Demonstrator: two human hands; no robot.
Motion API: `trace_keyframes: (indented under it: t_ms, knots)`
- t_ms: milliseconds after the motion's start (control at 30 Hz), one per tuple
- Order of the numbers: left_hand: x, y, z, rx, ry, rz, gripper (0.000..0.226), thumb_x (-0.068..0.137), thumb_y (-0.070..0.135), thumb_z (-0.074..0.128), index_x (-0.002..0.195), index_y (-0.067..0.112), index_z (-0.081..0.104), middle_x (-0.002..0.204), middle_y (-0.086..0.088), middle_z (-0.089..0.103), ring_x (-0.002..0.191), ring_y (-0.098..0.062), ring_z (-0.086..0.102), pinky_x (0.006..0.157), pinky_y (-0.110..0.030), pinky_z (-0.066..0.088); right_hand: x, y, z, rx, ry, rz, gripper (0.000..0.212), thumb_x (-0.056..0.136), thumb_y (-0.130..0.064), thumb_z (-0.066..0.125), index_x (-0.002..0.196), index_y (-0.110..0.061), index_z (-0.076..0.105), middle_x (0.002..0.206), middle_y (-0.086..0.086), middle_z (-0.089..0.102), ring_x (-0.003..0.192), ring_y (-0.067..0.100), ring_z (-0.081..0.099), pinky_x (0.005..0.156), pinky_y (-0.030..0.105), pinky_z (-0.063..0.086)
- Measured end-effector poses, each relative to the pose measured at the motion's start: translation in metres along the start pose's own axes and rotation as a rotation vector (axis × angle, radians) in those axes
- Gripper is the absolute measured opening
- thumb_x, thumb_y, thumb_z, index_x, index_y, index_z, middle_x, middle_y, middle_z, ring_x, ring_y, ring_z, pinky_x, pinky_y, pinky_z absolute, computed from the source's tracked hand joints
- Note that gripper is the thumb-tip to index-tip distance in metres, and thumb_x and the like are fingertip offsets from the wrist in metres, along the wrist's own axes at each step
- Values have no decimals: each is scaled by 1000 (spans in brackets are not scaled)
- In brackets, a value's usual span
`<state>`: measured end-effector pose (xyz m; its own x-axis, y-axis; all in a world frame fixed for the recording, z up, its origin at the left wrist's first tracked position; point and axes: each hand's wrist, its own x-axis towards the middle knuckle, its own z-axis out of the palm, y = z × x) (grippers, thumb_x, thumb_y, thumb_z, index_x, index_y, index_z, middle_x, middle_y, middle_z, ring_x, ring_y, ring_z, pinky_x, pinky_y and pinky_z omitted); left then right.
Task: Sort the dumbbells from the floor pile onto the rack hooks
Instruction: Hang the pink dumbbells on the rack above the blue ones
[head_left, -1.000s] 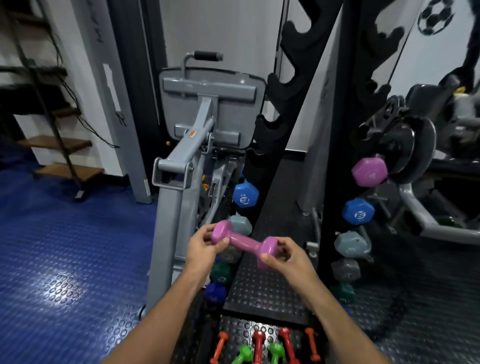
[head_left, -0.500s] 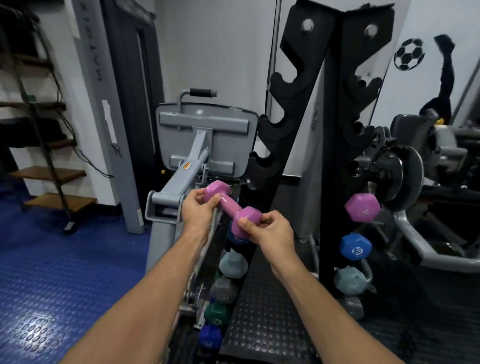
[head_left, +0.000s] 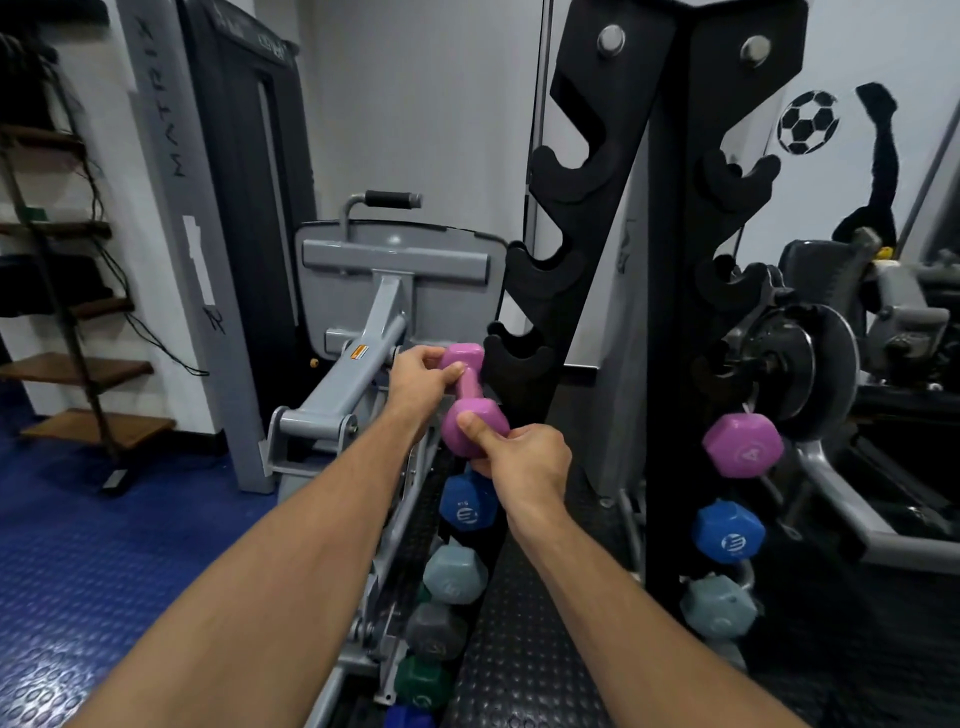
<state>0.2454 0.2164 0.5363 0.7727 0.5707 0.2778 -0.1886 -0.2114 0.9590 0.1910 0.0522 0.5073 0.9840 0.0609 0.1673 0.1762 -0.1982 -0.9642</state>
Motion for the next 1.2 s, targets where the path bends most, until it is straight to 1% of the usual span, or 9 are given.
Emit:
trace_keyframes:
  t_ms: [133,267,467,633,800,967,1033,1100,1200]
  knots:
    - [12,-9,9,12,-92,-25,20,88,-1,72,108,3,72,102,-12,75,95,-24,71,93,-43,59,-1,-3,-4,47,-4,40,44,74,-52,87,71,-10,78,61,2,75,58,10,74,67,31,64]
    - [11,-6,15,-82,-141,-59,23,91,6,58,97,-13,69,87,-16,65,82,-27,58,71,-34,49,-2,0,-10,142,-4,100,41,76,-44,88,76,-4,77,62,3,75,58,10,75,65,26,62]
    - [9,0,14,-184,-200,-167,41,107,32,40,90,10,71,83,-5,70,81,-18,62,89,-39,51,-3,1,-8,176,-13,111,40,77,-43,87,80,-5,76,67,3,77,62,9,76,69,27,63]
    - [8,-1,17,-117,-241,-116,40,98,35,43,94,5,69,81,-17,59,68,-21,48,59,-30,37,-5,1,-4,317,-23,189,38,76,-37,89,83,-3,75,72,8,78,65,15,78,75,35,66]
    - [6,-1,22,-67,-261,-81,46,104,24,39,70,7,65,62,-8,60,52,-15,46,48,-26,32,0,3,-2,289,-21,185,40,76,-40,89,81,-3,75,68,8,77,62,17,77,73,37,66]
    - [0,1,18,-43,-273,-52,40,100,21,41,68,8,62,66,-10,60,50,-12,48,45,-21,35,1,6,-3,230,-25,158,41,76,-43,87,83,-4,75,69,7,77,61,14,77,72,36,66]
    - [-1,3,19,-41,-270,-44,38,97,25,44,68,9,62,68,-12,60,53,-14,52,51,-22,40,2,6,-5,213,-30,153,42,77,-43,86,85,-3,76,70,7,77,61,14,77,72,35,66]
    - [-1,1,18,-26,-272,-35,34,91,28,47,67,10,63,70,-11,62,67,-23,53,67,-33,42,2,5,-6,201,-36,145,42,78,-43,86,84,-3,75,70,7,77,61,14,77,71,34,66]
    - [-4,-5,13,29,-312,-58,40,101,31,47,75,9,69,72,-5,70,76,-21,60,83,-40,48,1,4,-7,163,-34,120,43,78,-44,85,84,-2,75,68,7,76,59,14,76,71,35,66]
